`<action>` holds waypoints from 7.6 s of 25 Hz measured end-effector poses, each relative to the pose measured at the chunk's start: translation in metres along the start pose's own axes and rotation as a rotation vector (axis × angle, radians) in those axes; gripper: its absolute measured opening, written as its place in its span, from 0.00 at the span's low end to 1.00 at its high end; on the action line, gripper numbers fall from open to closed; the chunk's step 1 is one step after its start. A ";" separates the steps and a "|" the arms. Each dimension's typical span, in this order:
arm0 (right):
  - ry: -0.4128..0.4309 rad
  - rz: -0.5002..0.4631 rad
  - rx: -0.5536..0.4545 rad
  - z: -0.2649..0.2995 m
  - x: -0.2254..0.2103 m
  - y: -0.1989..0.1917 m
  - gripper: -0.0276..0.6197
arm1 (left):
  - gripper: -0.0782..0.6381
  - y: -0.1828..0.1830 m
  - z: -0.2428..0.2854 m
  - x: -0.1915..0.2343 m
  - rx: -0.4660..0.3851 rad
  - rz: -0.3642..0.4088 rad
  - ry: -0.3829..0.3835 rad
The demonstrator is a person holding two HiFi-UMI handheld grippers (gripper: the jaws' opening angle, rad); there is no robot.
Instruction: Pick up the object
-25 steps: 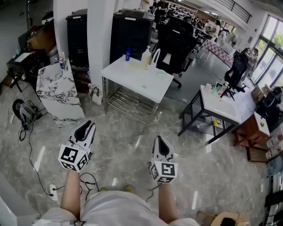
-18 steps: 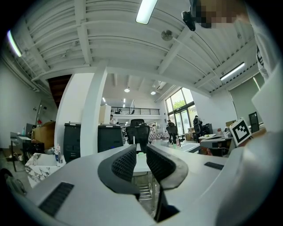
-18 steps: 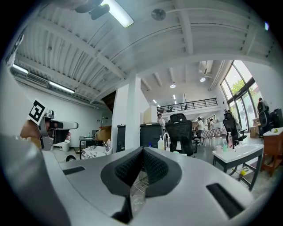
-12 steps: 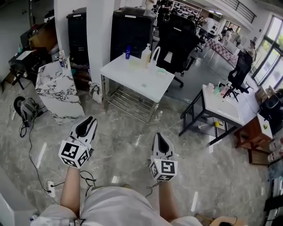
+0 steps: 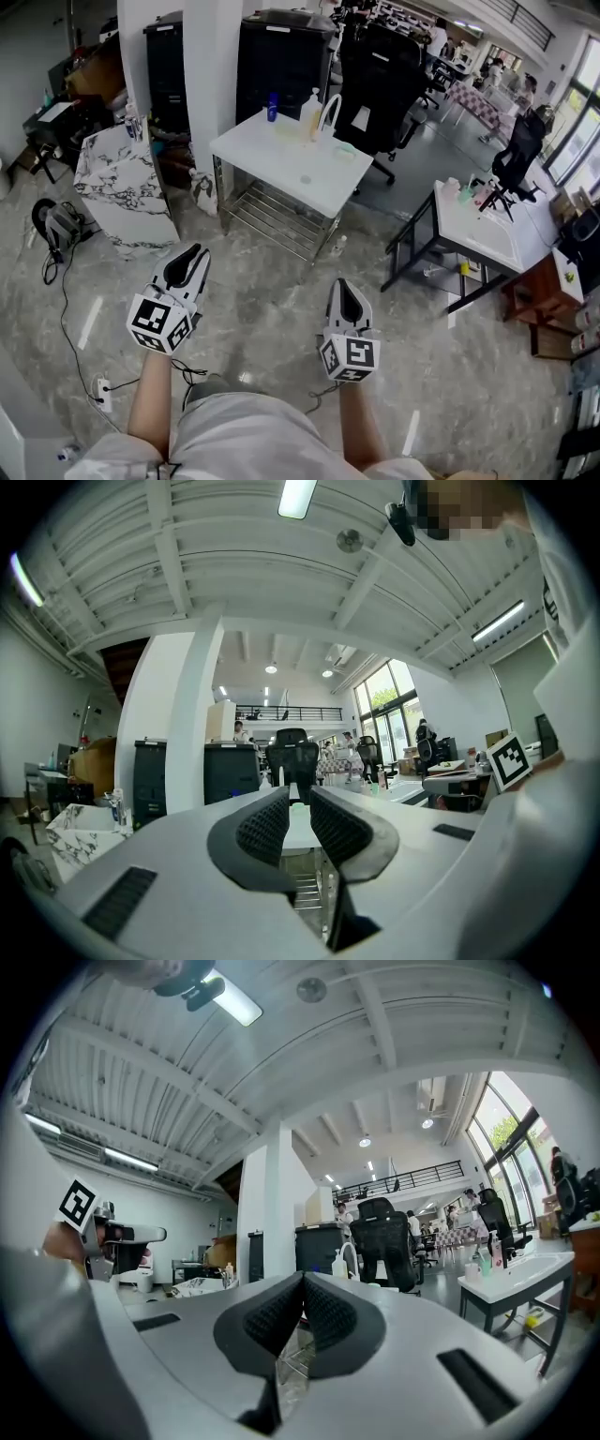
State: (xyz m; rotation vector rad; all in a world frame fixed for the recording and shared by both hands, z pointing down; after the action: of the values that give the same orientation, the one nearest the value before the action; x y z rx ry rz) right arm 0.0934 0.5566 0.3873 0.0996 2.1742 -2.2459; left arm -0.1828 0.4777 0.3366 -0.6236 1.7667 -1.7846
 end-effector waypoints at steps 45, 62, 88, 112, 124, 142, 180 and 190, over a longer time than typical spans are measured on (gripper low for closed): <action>-0.106 -0.092 0.051 0.371 0.036 0.005 0.03 | 0.20 -0.031 0.272 0.296 0.026 -0.083 -0.106; -0.202 -0.089 0.090 0.431 0.027 -0.011 0.03 | 0.20 -0.051 0.328 0.345 0.054 -0.105 -0.132; -0.146 -0.053 0.109 0.671 -0.074 -0.013 0.03 | 0.20 -0.058 0.556 0.416 0.119 -0.082 -0.097; -0.120 0.057 0.127 0.814 -0.147 -0.008 0.03 | 0.20 -0.042 0.735 0.443 0.107 -0.124 -0.122; -0.275 0.064 0.128 0.852 -0.141 -0.011 0.03 | 0.20 -0.051 0.798 0.489 0.117 -0.135 -0.290; -0.474 0.023 0.144 0.867 -0.149 -0.009 0.03 | 0.20 -0.059 0.877 0.493 0.140 -0.111 -0.533; -0.474 0.084 0.149 0.883 -0.167 -0.034 0.05 | 0.20 -0.153 0.913 0.423 0.394 0.514 -0.835; -0.462 0.086 0.125 0.888 -0.166 -0.035 0.05 | 0.20 -0.204 0.928 0.407 0.481 0.683 -0.914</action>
State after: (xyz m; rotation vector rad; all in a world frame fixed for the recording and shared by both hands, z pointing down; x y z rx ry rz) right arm 0.2255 -0.3354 0.4594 -0.2900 1.7590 -2.0938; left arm 0.1218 -0.4868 0.5469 -0.4364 0.7432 -1.0886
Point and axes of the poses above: the fingertips, and each gripper's own axes: z forward along the fingers, x to its left, y out of its top, the point moved 3 cm from there along -z, backward along the fingers, and after that the axes turned 3 degrees about x, right-handed, at the moved point
